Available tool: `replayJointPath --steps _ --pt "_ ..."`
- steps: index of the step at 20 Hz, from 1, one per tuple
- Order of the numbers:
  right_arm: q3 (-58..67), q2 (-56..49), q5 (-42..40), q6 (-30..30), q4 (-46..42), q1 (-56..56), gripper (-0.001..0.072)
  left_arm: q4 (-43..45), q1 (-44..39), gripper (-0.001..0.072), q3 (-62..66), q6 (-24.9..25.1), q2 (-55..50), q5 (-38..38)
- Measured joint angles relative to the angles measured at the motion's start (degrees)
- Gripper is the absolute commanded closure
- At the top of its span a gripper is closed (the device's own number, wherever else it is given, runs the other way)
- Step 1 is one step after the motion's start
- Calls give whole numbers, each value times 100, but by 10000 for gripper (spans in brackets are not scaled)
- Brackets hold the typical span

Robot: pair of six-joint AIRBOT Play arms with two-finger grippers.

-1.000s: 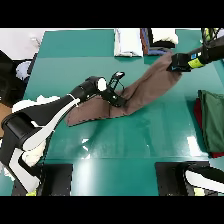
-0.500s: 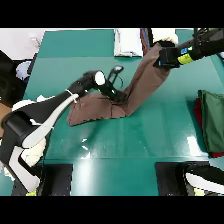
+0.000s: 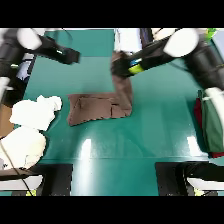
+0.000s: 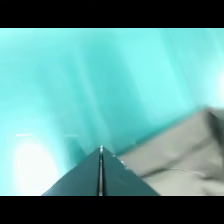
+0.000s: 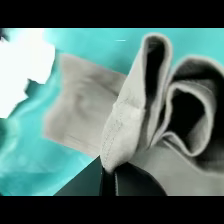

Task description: Fold the shirts.

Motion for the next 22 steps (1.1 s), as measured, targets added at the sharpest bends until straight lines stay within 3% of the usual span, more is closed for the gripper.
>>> replayJointPath --steps 2,4,5,7,8,10,15,16,18,22 --pt "-2 -433 -560 26 160 470 675 190 293 681 4 4 407 -96" --pt "0 -957 -1259 -146 516 940 349 367 492 681 7 9 743 -153" --pt "2 -1193 -1602 -339 741 1134 227 409 546 681 7 13 868 -190" --pt "4 -1596 -2194 -761 1163 1447 232 503 614 681 7 28 1032 -260" --pt "7 -1718 -2363 -914 1311 1519 270 557 645 681 7 28 1084 -317" --pt "-13 -1784 -2468 -1093 1419 1482 274 629 669 681 7 81 1143 -415" --pt "-640 -1097 -1567 -1034 693 564 269 632 693 681 7 155 1204 -651" --pt "-848 -901 -1235 -890 417 293 225 590 693 681 4 160 1207 -693" --pt "-1272 -573 -632 -664 -31 -245 39 483 673 681 -4 164 1207 -710" --pt "-2004 -278 37 -284 -442 -997 16 144 645 681 -31 179 1178 -678"
